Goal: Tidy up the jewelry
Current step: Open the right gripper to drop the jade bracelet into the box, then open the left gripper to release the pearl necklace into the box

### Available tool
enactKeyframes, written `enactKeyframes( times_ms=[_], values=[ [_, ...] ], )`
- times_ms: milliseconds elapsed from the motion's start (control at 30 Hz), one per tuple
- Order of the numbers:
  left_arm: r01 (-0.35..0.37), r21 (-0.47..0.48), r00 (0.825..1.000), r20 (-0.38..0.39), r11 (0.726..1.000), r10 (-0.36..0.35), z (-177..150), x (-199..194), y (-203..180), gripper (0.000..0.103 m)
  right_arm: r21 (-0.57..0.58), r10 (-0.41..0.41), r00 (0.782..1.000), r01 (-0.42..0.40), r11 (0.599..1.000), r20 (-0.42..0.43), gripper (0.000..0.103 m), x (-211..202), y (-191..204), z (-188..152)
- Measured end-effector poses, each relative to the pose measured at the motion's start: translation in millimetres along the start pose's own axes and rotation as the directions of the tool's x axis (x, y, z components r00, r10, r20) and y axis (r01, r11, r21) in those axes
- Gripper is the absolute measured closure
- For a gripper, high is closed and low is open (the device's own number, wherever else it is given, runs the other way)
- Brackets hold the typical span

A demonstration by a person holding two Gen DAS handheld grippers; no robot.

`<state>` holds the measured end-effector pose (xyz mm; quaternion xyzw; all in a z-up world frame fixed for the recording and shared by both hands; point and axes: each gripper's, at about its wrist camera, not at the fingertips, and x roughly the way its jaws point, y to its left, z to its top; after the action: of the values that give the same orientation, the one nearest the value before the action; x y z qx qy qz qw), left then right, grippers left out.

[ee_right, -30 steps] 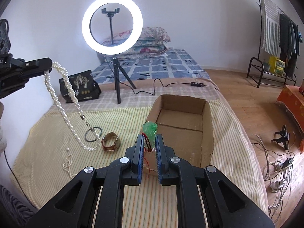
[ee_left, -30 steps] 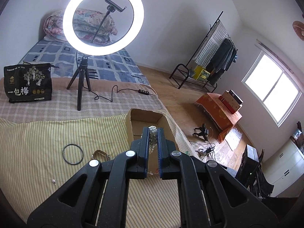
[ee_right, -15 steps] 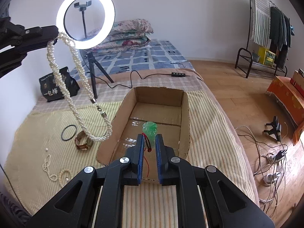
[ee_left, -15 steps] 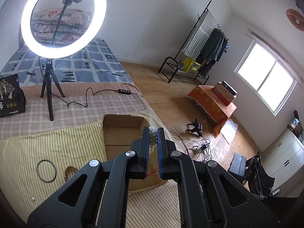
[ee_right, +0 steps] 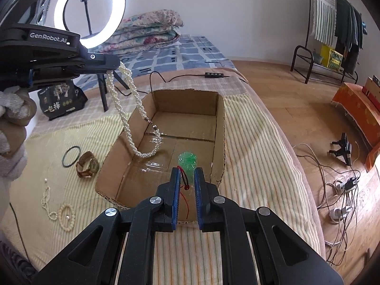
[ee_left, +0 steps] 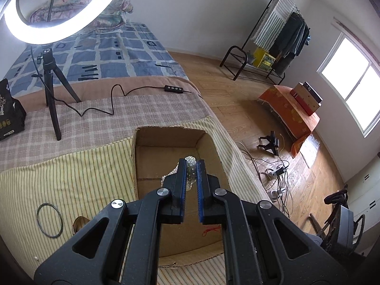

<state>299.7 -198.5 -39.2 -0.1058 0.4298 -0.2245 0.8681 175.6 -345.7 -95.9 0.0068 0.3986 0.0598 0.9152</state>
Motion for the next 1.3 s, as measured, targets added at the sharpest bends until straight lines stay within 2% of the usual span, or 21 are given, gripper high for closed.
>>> enactKeyframes(
  times_ms=[400,433,467,533,567,600,1067,1300],
  values=[
    [-0.026,-0.004,1.000,-0.006,1.000,0.025,1.9,8.4,1.8,0.097,-0.034,-0.002,1.000,0.002,0.999,-0.017,0.092,3.7,5.8,-2.7],
    [-0.032,-0.002,0.999,-0.005,0.999,0.032,2.6,7.4,1.7,0.097,-0.037,-0.007,1.000,0.007,0.999,-0.017,0.083,3.6,6.6,-2.6],
    [-0.037,0.000,0.999,-0.009,0.999,0.037,2.8,6.5,1.7,0.095,-0.038,-0.012,1.000,0.011,0.999,-0.015,0.063,2.7,7.1,-2.5],
    [-0.041,0.004,0.999,-0.005,0.999,0.041,2.2,3.1,1.4,0.078,-0.039,-0.020,1.000,0.020,0.999,0.002,0.037,0.1,7.6,-2.2],
    [-0.051,0.007,0.999,0.003,0.999,0.051,1.3,0.6,1.7,0.068,-0.041,-0.025,1.000,0.025,0.999,0.015,0.035,-2.2,8.0,-2.2],
    [-0.058,0.010,0.998,0.010,0.998,0.058,0.6,-1.4,1.8,0.067,-0.046,-0.028,0.999,0.028,0.999,0.020,0.035,-3.8,8.6,-1.9],
    [-0.103,0.018,0.994,0.043,0.994,0.102,-11.9,-47.3,18.3,0.067,-0.057,-0.033,0.998,0.036,0.998,0.047,0.035,-20.1,14.5,-0.3],
    [-0.171,0.026,0.983,0.073,0.985,0.169,-26.1,-88.3,42.4,0.067,-0.067,-0.011,0.997,0.017,0.998,0.078,0.035,-34.9,26.5,-2.1]
  ],
)
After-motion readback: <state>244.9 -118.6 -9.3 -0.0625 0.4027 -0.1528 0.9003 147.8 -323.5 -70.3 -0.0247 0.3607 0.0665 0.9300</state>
